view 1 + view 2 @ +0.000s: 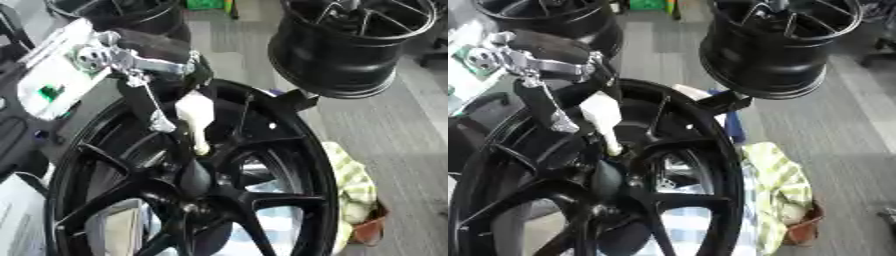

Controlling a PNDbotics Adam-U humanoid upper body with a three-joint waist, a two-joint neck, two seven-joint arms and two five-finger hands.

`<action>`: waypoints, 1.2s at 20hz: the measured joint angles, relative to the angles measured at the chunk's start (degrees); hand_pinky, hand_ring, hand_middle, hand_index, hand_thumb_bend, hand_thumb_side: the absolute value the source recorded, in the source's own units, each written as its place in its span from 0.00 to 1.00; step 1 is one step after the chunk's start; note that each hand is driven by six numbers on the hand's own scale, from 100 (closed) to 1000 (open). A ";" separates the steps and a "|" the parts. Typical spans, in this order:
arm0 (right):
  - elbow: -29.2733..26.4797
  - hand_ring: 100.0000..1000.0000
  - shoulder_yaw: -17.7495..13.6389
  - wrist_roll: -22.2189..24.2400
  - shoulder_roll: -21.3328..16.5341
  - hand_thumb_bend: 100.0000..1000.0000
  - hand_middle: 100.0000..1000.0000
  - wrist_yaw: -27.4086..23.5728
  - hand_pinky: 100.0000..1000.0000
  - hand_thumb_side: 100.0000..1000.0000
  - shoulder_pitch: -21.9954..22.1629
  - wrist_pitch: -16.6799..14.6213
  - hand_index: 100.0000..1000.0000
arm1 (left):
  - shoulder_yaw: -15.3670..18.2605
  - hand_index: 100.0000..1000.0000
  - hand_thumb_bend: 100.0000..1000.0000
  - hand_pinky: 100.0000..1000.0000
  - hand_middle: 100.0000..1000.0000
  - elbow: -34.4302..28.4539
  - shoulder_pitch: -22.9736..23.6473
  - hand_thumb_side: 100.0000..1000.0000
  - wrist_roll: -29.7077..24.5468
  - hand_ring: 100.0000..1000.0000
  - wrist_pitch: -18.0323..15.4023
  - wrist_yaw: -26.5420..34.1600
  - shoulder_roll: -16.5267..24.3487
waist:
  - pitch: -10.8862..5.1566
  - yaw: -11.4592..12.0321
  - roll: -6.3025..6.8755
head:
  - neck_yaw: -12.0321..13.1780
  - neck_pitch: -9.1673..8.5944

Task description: Pull the pin out of the wheel hub.

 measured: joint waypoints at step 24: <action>0.00 0.54 -1.41 -1.25 -1.98 0.34 0.52 1.05 0.74 0.20 1.87 0.28 0.68 | 30.92 0.39 0.00 0.64 0.17 10.74 15.65 0.00 14.19 0.45 7.08 3.31 24.18 | -1.12 3.42 0.44 | -3.62 0.52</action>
